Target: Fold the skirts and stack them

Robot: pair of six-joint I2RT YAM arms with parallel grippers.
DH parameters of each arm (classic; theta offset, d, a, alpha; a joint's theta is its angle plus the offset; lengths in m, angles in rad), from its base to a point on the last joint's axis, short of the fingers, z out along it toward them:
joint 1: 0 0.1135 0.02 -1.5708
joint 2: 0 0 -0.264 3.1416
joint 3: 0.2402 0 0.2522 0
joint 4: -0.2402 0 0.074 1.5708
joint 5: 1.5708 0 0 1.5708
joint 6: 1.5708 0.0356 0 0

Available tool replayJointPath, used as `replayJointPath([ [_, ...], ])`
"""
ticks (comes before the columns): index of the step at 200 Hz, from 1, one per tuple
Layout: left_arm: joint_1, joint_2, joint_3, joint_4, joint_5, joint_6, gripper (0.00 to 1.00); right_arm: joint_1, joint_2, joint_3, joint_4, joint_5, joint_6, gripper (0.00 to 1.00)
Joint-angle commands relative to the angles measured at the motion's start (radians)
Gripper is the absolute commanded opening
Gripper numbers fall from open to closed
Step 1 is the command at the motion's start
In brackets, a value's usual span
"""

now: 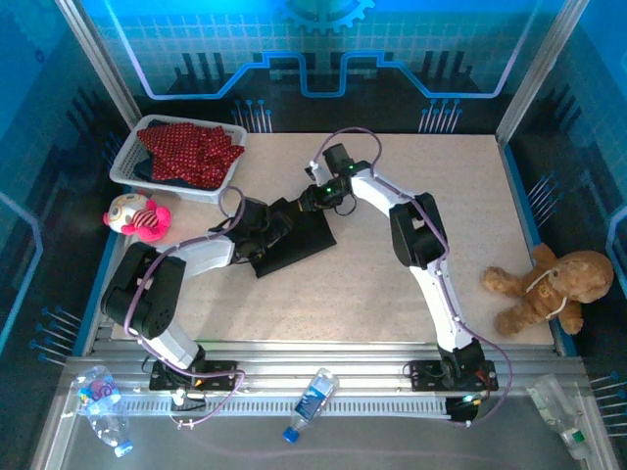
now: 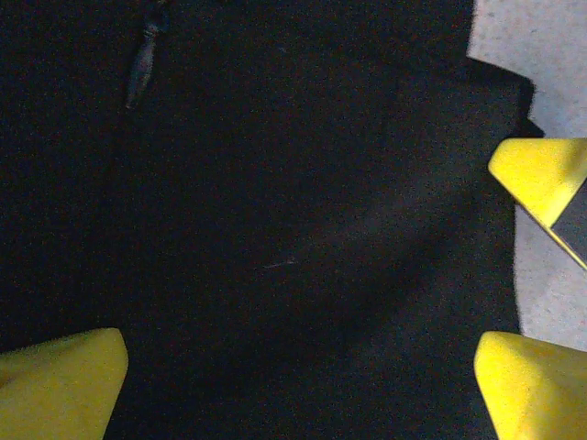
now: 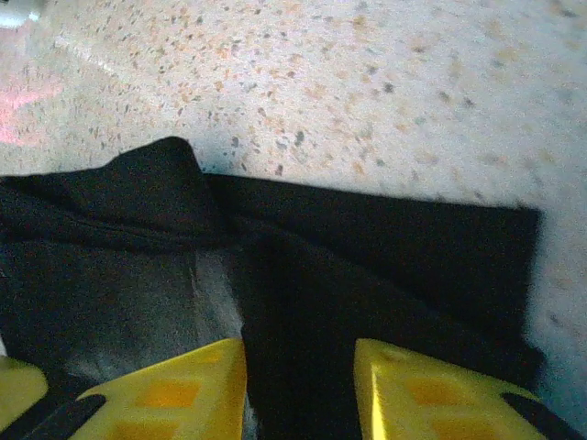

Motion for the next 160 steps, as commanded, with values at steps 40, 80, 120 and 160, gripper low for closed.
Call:
replayJointPath([
  [40,0.049,-0.112,0.074,0.002,0.075,-0.04,0.99,0.008,-0.352,-0.341,0.1,0.122,0.256,0.15],
  [80,0.096,0.071,0.175,-0.025,0.102,-0.063,0.99,0.047,-0.34,-0.435,0.216,-0.053,0.335,0.0],
  [120,0.119,0.191,0.205,-0.072,0.04,-0.053,0.99,0.073,-0.275,-0.459,0.203,-0.029,0.391,0.0],
  [160,0.092,0.251,0.197,-0.044,0.066,-0.025,0.99,0.073,-0.305,-0.621,0.253,0.069,0.527,0.05],
])
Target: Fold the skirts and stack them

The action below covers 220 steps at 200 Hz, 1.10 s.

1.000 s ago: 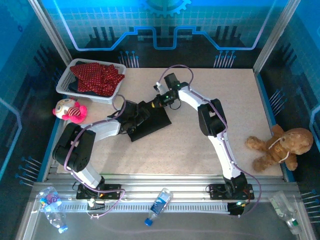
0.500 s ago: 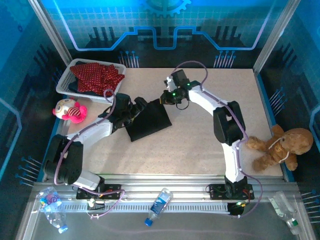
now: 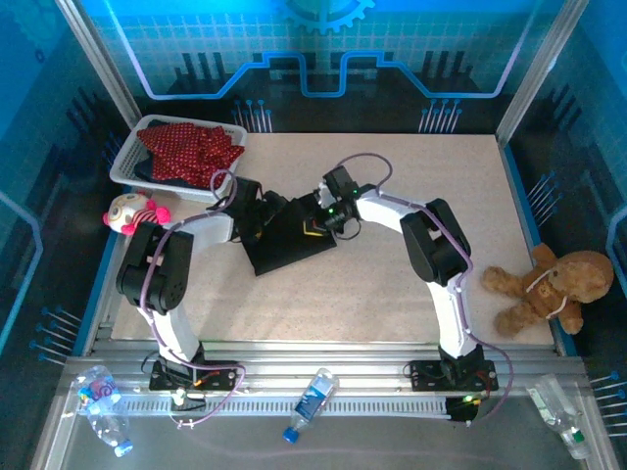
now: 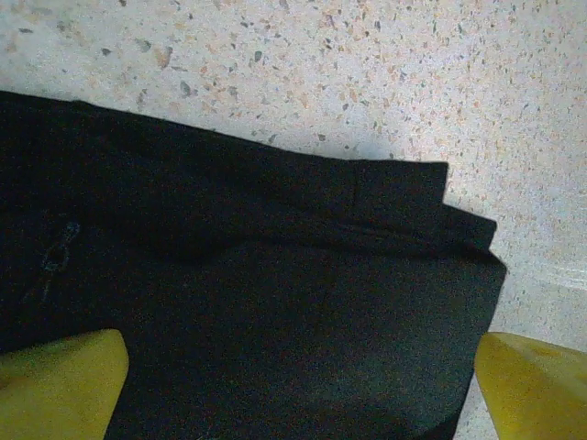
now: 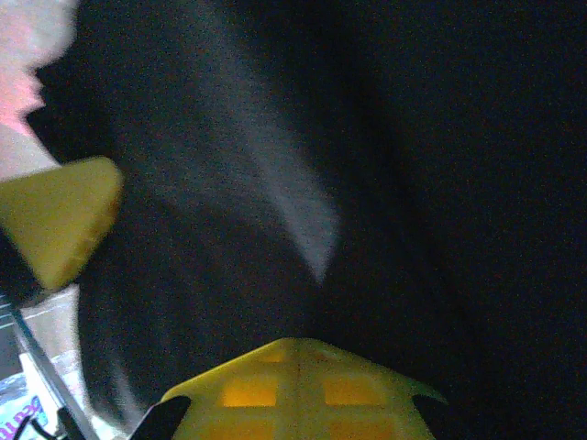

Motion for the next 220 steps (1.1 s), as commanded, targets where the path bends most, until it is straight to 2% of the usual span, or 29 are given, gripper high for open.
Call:
replayJointPath([
  [1,-0.023,0.061,-0.004,-0.024,-0.001,0.024,0.99,-0.001,-0.02,-0.103,0.036,0.073,0.115,0.05],
  [21,-0.076,0.105,0.039,-0.021,0.007,0.056,0.99,-0.019,-0.087,-0.229,0.095,0.146,0.183,0.09],
  [40,-0.104,0.146,0.126,-0.056,0.043,0.089,0.99,-0.045,-0.172,-0.314,0.138,0.191,0.192,0.18],
  [56,-0.105,0.122,0.172,-0.073,0.059,0.125,0.99,-0.052,-0.241,-0.308,0.129,0.18,0.121,0.31],
  [74,-0.099,0.05,0.222,-0.136,0.063,0.19,0.99,-0.027,-0.275,-0.222,0.005,0.223,-0.01,0.42],
  [86,-0.093,-0.013,0.241,-0.186,0.056,0.216,0.99,0.002,-0.269,-0.152,-0.076,0.276,-0.096,0.57],
  [97,-0.085,-0.086,0.233,-0.227,0.026,0.224,0.99,0.028,-0.228,-0.06,-0.179,0.322,-0.151,0.75],
  [102,-0.079,-0.116,0.226,-0.253,-0.005,0.22,0.99,0.039,-0.205,-0.02,-0.223,0.343,-0.165,0.87],
  [104,-0.075,-0.13,0.222,-0.261,-0.014,0.219,0.99,0.044,-0.197,-0.001,-0.238,0.351,-0.168,0.96],
  [107,-0.071,-0.15,0.217,-0.277,-0.031,0.218,0.99,0.052,-0.185,0.022,-0.261,0.365,-0.173,1.0],
  [145,0.041,-0.406,0.065,-0.4,-0.18,0.197,0.99,0.152,-0.005,0.305,-0.491,0.493,-0.216,1.0],
  [190,0.196,-0.685,-0.114,-0.509,-0.289,0.242,0.99,0.208,0.223,0.622,-0.75,0.623,-0.268,1.0],
  [220,0.256,-0.837,-0.184,-0.566,-0.309,0.274,0.99,0.221,0.329,0.747,-0.86,0.606,-0.331,1.0],
])
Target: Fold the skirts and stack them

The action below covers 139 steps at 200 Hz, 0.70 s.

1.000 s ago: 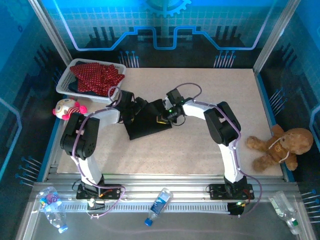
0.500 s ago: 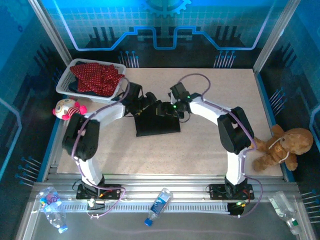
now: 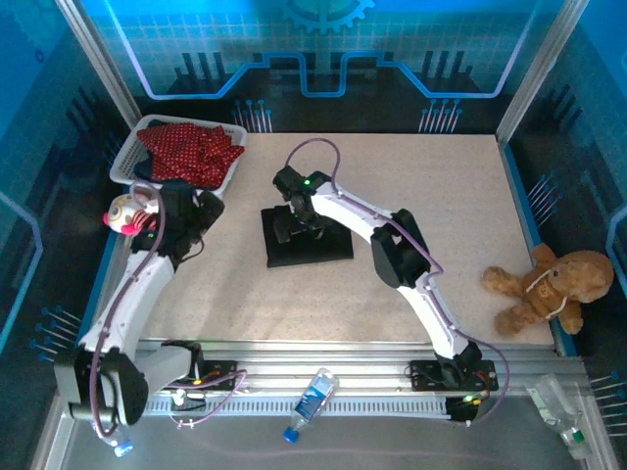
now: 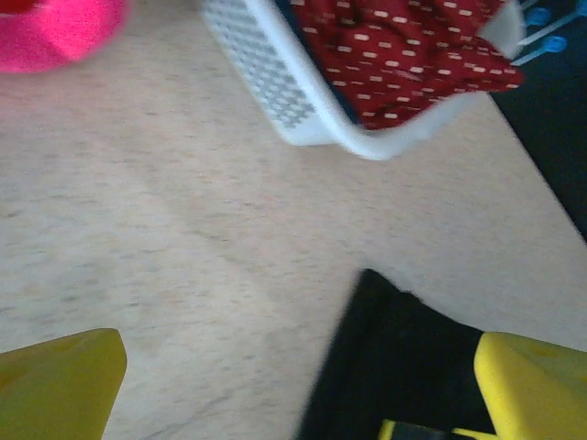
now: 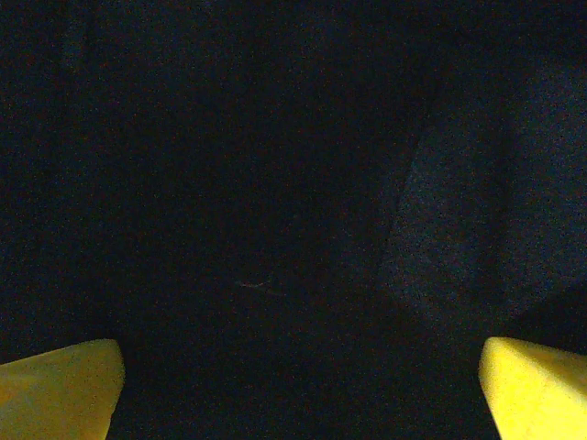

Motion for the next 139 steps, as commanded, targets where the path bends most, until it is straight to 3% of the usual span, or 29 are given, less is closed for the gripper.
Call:
replayJointPath([
  [1,0.039,-0.113,-0.043,-0.096,-0.053,0.056,0.99,0.013,0.068,0.094,-0.195,0.04,-0.073,1.0],
  [22,0.061,-0.193,-0.075,-0.124,-0.053,0.07,0.99,0.014,0.092,0.09,-0.262,0.111,-0.122,1.0],
  [56,0.074,-0.257,-0.098,-0.155,-0.059,0.105,0.99,-0.05,0.001,-0.09,-0.23,0.182,-0.164,1.0],
  [98,0.079,-0.223,-0.118,-0.134,-0.036,0.102,0.99,-0.212,-0.094,-0.258,-0.169,0.152,-0.215,1.0],
  [139,0.079,-0.124,-0.126,-0.029,0.022,0.046,0.99,-0.413,-0.05,-0.201,-0.185,0.147,-0.338,1.0],
])
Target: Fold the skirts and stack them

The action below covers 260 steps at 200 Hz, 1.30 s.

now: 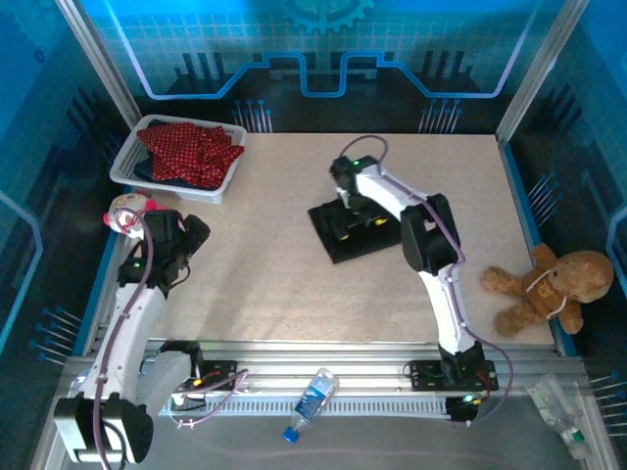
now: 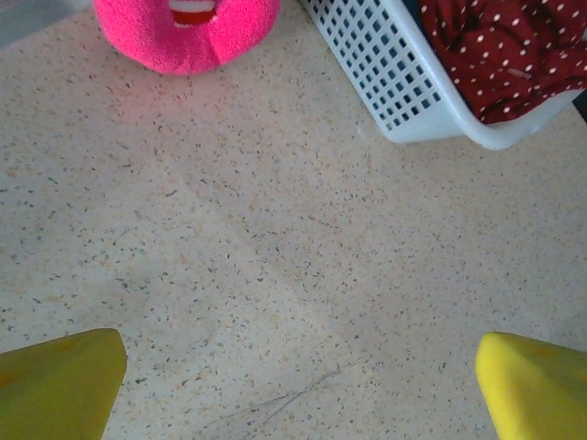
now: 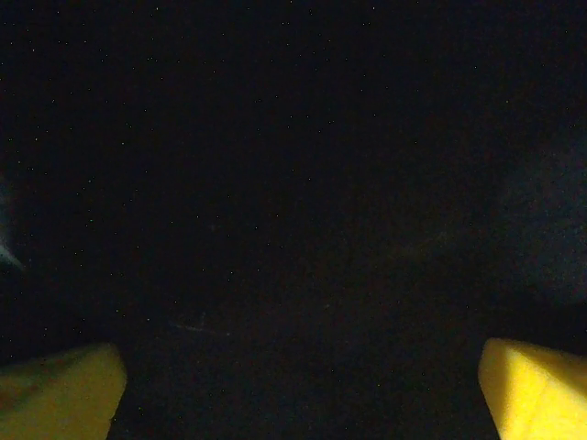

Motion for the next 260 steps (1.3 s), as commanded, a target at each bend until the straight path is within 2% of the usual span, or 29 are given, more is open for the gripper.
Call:
replayJointPath([
  [1,0.009,0.05,-0.016,0.08,0.048,-0.025,0.99,-0.122,0.061,0.023,-0.045,0.058,-0.1,1.0],
  [43,0.003,0.23,-0.007,0.282,0.284,-0.109,0.99,-0.332,0.16,0.186,-0.025,0.023,-0.224,1.0],
  [74,-0.035,0.31,0.027,0.324,0.287,-0.128,0.99,-0.456,0.241,0.332,-0.04,0.023,-0.343,1.0],
  [99,-0.061,0.365,0.093,0.283,0.275,-0.102,0.99,-0.555,0.304,0.446,-0.081,0.028,-0.342,1.0],
  [124,-0.075,0.391,0.124,0.28,0.261,-0.097,0.99,-0.621,0.32,0.46,-0.072,0.027,-0.345,1.0],
  [168,-0.08,0.402,0.17,0.258,0.242,-0.079,0.99,-0.652,0.301,0.428,-0.09,-0.011,-0.368,1.0],
  [209,-0.082,0.361,0.152,0.254,0.221,-0.074,0.99,-0.658,0.13,0.13,0.022,-0.055,-0.325,1.0],
  [237,-0.081,0.373,0.232,0.194,0.217,0.052,0.99,-0.651,0.106,0.116,0.008,-0.053,-0.325,1.0],
  [260,-0.075,0.438,0.397,0.042,0.117,0.18,0.99,-0.632,0.069,0.183,-0.011,-0.025,-0.316,1.0],
])
